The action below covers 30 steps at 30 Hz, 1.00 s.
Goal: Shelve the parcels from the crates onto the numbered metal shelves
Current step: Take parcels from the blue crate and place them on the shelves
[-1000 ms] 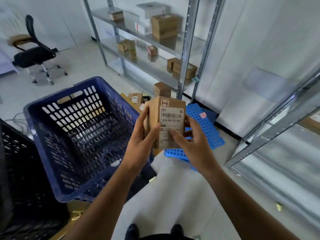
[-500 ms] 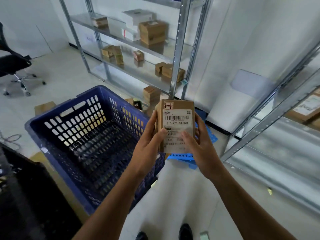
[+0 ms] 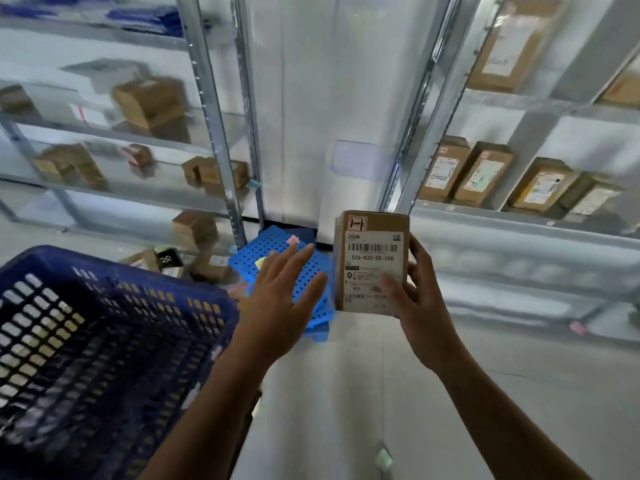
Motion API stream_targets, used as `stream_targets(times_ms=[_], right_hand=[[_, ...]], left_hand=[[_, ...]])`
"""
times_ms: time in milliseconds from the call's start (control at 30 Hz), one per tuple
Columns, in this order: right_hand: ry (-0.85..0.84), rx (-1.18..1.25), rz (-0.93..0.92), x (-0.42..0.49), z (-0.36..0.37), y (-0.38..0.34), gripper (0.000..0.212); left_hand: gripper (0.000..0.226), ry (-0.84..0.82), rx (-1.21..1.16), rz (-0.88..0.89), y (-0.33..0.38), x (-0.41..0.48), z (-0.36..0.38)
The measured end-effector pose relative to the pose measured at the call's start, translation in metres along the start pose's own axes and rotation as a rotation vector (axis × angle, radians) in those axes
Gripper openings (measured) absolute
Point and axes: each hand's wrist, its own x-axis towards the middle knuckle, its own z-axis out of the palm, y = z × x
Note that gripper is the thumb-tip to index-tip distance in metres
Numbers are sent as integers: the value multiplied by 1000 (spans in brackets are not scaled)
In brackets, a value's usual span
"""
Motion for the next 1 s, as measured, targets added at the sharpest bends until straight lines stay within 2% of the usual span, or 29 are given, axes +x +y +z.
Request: stream_targets(times_ms=[200,533,767,1000], right_hand=[[147,6,-54,10,-108,-19,82],[226,-34,-149,35,-274,-24,78],[220,-41,-153,66,-341,-7,77],[234,-30,-184,132,-371,3,69]], left_hand=[[69,-15,241,192,73,52,48],[77,32,350,352,203,109,153],[81,25,396,373,241,142,202],[85,30,452,410,256,206,226]])
